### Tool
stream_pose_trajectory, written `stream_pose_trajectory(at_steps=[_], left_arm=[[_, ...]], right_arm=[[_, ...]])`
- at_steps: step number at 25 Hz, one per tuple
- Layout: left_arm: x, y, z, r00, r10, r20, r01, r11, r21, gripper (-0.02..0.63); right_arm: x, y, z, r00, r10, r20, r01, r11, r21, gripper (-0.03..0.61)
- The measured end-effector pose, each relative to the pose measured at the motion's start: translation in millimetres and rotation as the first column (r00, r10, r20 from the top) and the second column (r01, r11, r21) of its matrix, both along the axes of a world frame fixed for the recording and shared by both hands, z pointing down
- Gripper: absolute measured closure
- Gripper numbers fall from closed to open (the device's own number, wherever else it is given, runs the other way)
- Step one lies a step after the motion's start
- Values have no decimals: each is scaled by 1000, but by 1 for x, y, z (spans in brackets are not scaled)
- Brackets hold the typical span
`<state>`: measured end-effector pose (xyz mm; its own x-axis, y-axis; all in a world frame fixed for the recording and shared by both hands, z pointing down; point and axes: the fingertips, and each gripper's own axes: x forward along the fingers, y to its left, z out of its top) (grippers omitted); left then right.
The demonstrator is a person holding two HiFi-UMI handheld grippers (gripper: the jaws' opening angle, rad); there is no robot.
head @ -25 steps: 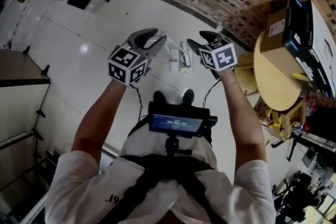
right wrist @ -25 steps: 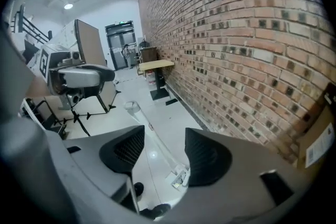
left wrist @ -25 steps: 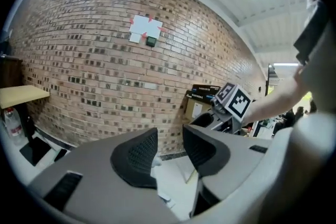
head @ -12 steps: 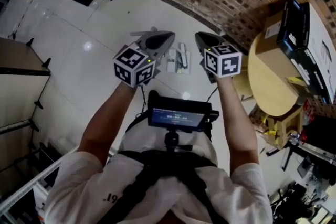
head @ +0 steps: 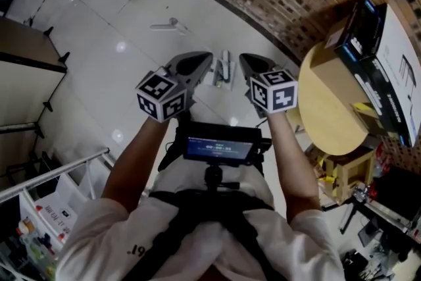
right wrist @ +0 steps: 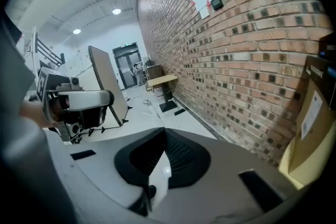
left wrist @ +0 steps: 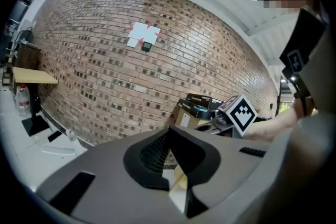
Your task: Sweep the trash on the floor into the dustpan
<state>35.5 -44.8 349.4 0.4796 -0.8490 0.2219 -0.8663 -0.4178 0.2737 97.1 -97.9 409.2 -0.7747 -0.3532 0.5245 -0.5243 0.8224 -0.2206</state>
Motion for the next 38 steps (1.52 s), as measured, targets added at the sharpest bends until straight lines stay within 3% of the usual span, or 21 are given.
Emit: stream_pose_trajectory(at_steps=[7, 15, 25, 38], left_arm=[[36, 46, -2, 999, -47, -22, 47, 999, -12, 614], [52, 84, -2, 998, -28, -48, 26, 999, -41, 614], [36, 113, -1, 998, 8, -56, -12, 997, -72, 614], [24, 125, -2, 996, 64, -69, -68, 996, -56, 614]], right_arm=[[43, 36, -23, 997, -62, 52, 62, 998, 8, 571], [62, 74, -55, 994, -73, 85, 72, 997, 19, 572], [44, 98, -64, 996, -33, 78, 30, 999, 29, 572], [30, 113, -62, 997, 21, 68, -24, 999, 39, 572]])
